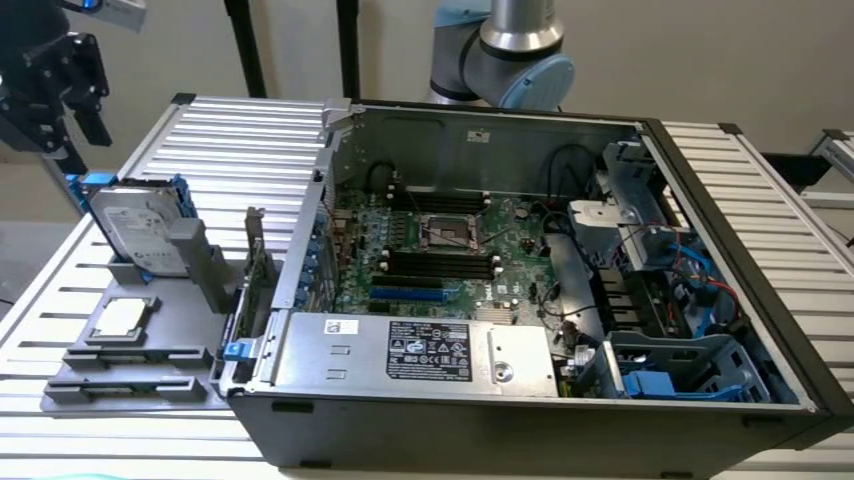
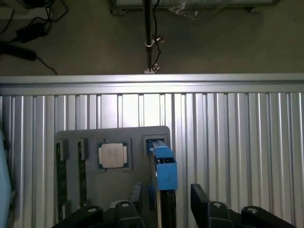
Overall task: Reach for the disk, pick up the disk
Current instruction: 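Pick up the disk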
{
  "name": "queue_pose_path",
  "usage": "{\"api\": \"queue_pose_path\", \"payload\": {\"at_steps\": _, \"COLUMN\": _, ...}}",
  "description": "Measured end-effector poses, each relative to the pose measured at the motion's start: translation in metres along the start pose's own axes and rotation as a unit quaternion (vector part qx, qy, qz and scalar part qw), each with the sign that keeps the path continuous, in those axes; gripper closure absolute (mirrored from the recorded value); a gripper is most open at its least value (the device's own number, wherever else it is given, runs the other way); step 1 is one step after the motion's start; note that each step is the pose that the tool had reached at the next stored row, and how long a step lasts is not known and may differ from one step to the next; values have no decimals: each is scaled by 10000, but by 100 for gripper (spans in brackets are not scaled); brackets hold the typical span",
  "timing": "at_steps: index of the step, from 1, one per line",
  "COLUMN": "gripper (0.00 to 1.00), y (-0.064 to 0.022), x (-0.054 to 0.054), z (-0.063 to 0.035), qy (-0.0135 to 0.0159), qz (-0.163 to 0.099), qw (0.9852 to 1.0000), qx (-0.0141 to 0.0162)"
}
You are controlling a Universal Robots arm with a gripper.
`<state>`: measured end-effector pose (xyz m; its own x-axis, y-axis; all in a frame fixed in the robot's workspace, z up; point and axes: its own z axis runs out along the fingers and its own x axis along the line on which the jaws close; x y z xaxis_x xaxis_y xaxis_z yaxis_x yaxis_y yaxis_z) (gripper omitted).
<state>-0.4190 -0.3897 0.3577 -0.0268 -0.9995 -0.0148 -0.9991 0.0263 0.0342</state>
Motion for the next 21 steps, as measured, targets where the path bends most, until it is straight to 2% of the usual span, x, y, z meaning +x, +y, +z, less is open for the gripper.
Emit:
{"api": "queue_pose_path", "payload": {"at_steps": 1, "gripper": 46, "y": -1, "x": 0, "z": 18, "qy": 0, "qz": 0, "qw": 10000, "qx": 0}}
{"api": "queue_pose_path", "payload": {"at_steps": 7, "gripper": 46, "y": -4, "x": -19, "z": 127, "qy": 0, "qz": -9, "qw": 10000, "qx": 8}}
{"api": "queue_pose_path", "payload": {"at_steps": 12, "gripper": 46, "y": 8, "x": -67, "z": 220, "qy": -1, "qz": -11, "qw": 10000, "qx": 32}}
{"api": "queue_pose_path", "payload": {"at_steps": 21, "gripper": 46, "y": 23, "x": -68, "z": 351, "qy": 2, "qz": -14, "qw": 10000, "qx": 33}}
